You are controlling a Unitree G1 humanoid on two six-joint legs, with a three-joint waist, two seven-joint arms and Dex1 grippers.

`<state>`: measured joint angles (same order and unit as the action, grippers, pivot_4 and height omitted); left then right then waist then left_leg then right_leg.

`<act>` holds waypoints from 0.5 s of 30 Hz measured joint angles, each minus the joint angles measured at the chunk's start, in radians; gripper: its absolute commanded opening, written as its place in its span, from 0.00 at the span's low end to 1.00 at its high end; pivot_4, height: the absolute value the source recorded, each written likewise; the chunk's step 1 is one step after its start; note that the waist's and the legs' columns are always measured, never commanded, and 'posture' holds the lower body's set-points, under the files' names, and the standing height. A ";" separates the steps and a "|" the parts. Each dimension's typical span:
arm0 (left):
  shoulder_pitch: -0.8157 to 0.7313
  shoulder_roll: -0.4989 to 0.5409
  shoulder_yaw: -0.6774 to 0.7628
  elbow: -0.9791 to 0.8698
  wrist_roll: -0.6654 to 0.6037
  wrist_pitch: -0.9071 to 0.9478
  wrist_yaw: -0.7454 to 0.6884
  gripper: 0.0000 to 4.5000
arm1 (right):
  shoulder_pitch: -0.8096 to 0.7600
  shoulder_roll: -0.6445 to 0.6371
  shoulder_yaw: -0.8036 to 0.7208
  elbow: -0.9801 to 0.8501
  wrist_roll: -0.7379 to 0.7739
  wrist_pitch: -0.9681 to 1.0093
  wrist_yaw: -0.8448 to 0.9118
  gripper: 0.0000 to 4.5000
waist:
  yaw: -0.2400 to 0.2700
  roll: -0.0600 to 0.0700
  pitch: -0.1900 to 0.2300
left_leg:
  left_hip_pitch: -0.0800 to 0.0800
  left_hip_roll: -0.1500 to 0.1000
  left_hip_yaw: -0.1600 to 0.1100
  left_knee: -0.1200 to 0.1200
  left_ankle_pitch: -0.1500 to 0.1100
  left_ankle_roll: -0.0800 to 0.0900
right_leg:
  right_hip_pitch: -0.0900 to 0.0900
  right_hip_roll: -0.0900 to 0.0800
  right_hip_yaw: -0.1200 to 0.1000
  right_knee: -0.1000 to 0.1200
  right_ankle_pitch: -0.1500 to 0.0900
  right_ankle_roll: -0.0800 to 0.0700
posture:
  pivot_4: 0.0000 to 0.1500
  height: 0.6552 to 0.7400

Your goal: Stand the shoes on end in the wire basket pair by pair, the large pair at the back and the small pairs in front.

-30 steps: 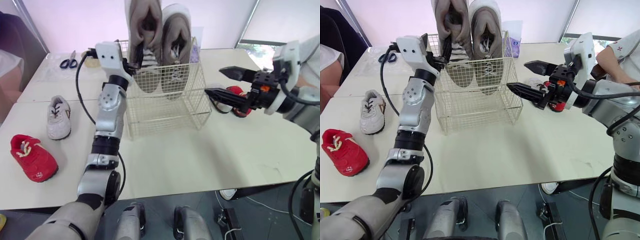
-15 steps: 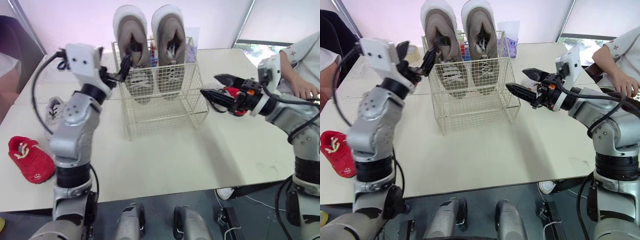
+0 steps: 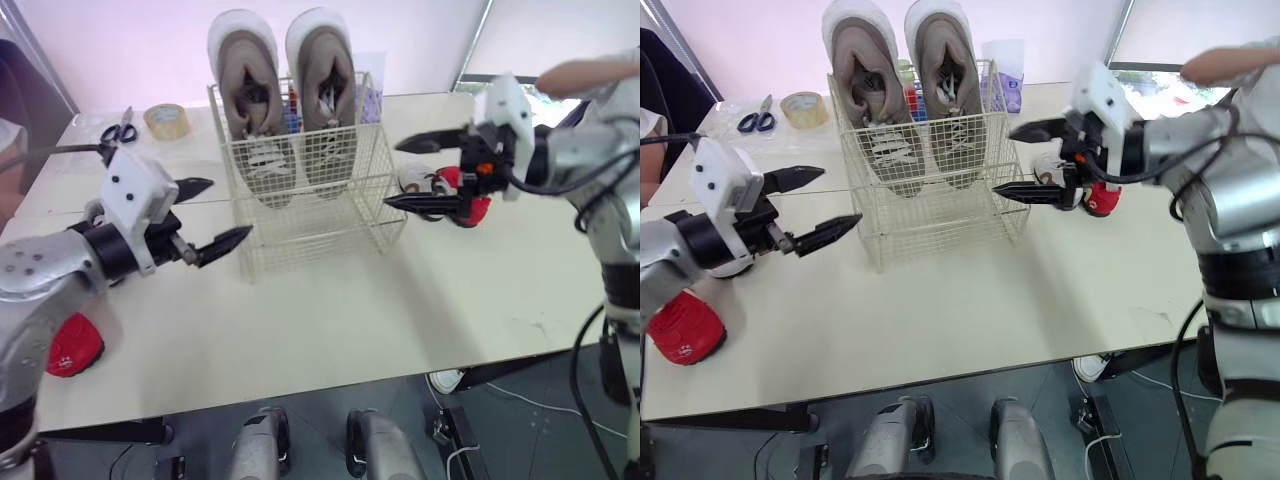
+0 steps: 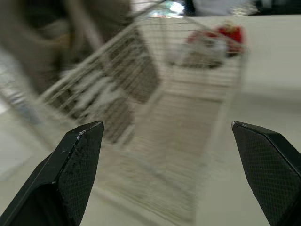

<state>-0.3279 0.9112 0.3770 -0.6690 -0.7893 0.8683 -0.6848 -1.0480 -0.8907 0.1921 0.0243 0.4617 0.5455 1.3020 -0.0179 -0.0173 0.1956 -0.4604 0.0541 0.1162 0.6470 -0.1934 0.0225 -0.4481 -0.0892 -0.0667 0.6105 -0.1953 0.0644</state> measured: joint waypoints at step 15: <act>0.324 -0.147 -0.021 -0.217 -0.288 0.045 0.245 1.00 | -0.130 0.197 0.264 0.551 -0.437 -0.441 0.195 0.94 | 0.002 0.000 0.000 | -0.002 -0.002 0.015 0.000 0.002 -0.002 | -0.009 -0.005 0.002 0.005 0.004 -0.002 | 1.00 1.00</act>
<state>-0.0042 0.7644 0.3564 -0.8856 -1.0777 0.9136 -0.4398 -1.1777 -0.6942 0.4564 0.5752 0.0244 0.1043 1.4969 -0.0159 -0.0177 0.1956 -0.4623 0.0517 0.1316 0.6472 -0.1917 0.0205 -0.4574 -0.0945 -0.0649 0.6158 -0.1915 0.0619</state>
